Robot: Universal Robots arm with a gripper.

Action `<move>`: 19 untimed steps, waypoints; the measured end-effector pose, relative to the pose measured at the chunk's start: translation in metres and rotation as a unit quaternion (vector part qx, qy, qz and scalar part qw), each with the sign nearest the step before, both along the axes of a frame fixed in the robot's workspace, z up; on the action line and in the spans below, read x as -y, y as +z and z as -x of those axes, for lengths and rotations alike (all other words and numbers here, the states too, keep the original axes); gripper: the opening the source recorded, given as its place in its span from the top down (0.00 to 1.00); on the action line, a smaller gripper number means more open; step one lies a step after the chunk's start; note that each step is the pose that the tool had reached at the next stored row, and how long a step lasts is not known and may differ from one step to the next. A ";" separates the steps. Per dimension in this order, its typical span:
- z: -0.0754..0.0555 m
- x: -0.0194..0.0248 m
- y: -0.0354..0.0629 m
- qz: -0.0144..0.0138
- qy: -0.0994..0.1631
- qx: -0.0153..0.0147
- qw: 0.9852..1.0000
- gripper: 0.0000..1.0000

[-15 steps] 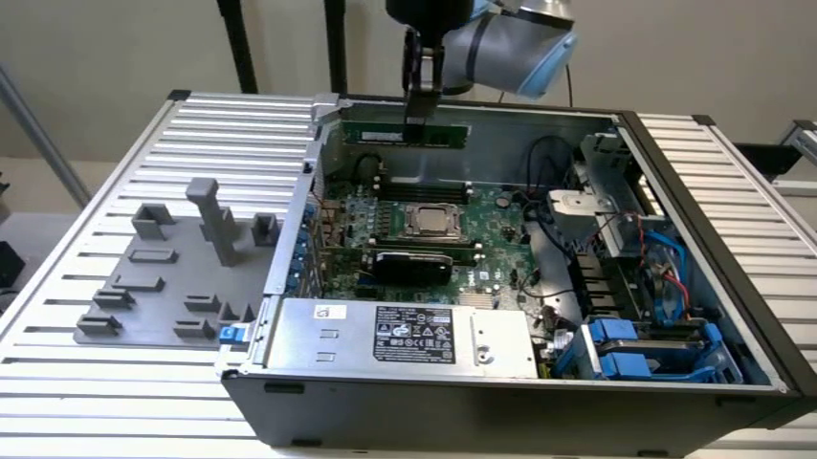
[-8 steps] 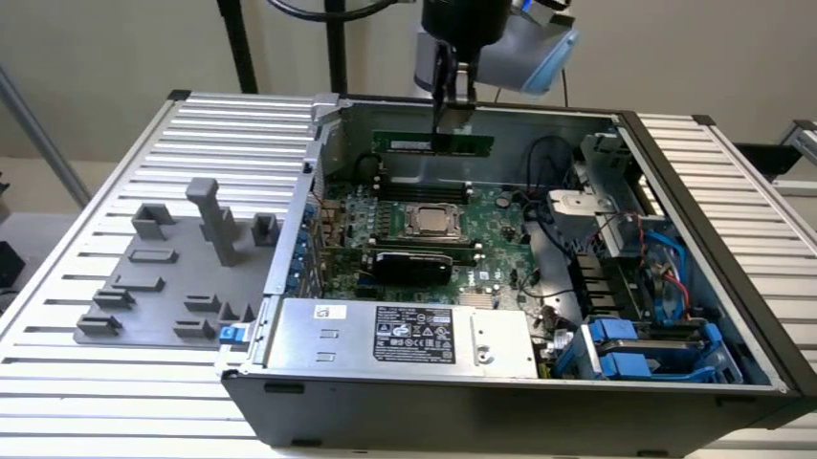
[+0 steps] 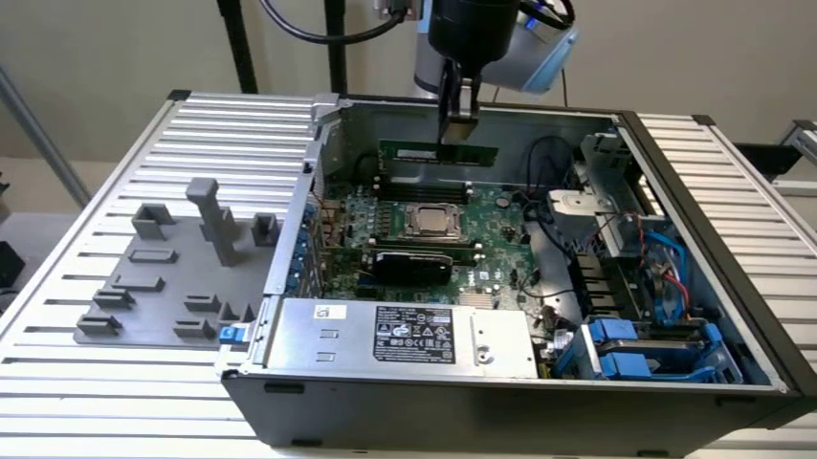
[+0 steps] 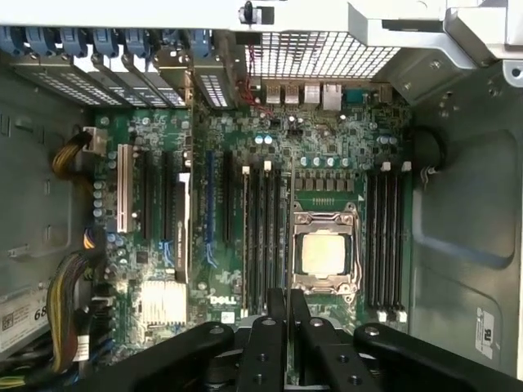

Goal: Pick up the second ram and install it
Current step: 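Insert the second ram into the second slot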

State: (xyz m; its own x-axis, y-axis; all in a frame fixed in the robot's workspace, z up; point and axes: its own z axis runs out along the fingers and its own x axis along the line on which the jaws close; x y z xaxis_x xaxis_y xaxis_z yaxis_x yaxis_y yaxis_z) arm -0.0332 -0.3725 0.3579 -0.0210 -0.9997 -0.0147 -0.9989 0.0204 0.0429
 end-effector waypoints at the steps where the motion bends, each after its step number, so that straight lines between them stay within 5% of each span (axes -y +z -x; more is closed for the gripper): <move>1: 0.000 0.0000 -0.0005 0.000 0.000 0.000 1.000 1.00; 19: 0.000 0.0000 -0.0005 0.000 0.000 0.000 1.000 1.00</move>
